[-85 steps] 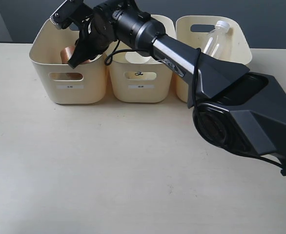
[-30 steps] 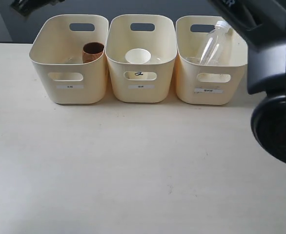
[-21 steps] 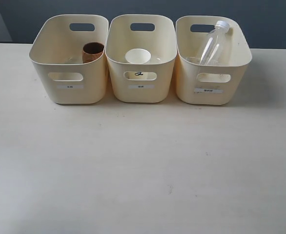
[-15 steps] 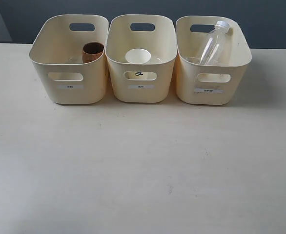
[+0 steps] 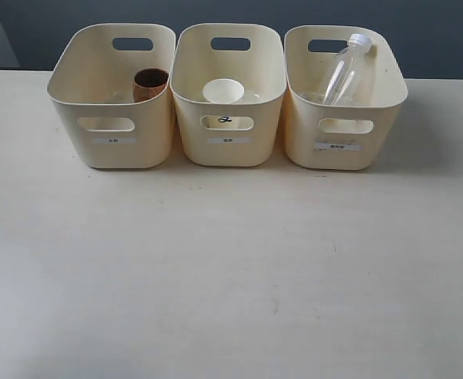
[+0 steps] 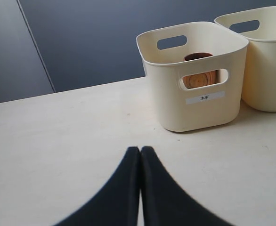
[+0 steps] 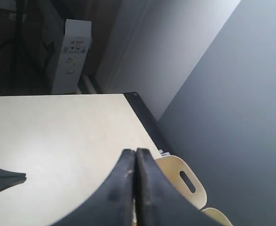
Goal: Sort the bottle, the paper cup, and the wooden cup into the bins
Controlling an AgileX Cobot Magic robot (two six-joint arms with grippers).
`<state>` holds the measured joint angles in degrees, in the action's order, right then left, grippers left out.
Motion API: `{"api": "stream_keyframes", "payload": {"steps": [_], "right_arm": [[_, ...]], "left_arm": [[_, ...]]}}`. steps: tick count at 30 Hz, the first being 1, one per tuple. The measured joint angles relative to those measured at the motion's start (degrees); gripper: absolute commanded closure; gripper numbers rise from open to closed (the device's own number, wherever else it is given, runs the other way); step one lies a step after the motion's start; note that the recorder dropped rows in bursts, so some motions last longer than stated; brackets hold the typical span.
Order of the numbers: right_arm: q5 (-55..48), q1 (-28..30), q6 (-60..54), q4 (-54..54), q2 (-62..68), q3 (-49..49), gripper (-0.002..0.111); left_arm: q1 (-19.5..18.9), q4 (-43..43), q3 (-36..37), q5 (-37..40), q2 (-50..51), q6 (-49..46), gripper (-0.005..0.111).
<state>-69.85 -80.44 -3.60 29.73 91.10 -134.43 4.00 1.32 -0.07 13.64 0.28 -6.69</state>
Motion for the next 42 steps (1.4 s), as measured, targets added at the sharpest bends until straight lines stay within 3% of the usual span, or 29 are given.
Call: {"api": "stream_keyframes", "payload": {"steps": [13,32,36,42], "right_arm": [[-0.15,-0.73,9.75,7.11,-20.44,24.14,0.109],[-0.18,0.44,14.31,7.42,-27.48,37.93,0.109],[-0.18,6.45,14.42,6.44,-29.75,39.01,0.109],[-0.18,24.73,11.34,-1.74,-34.81,39.01,0.109]], "left_arm": [[0.0,0.0,0.0,0.0,0.0,0.0,0.107],[0.0,0.0,0.0,0.0,0.0,0.0,0.107],[0.0,0.0,0.0,0.0,0.0,0.0,0.107],[0.0,0.0,0.0,0.0,0.0,0.0,0.107]]}}
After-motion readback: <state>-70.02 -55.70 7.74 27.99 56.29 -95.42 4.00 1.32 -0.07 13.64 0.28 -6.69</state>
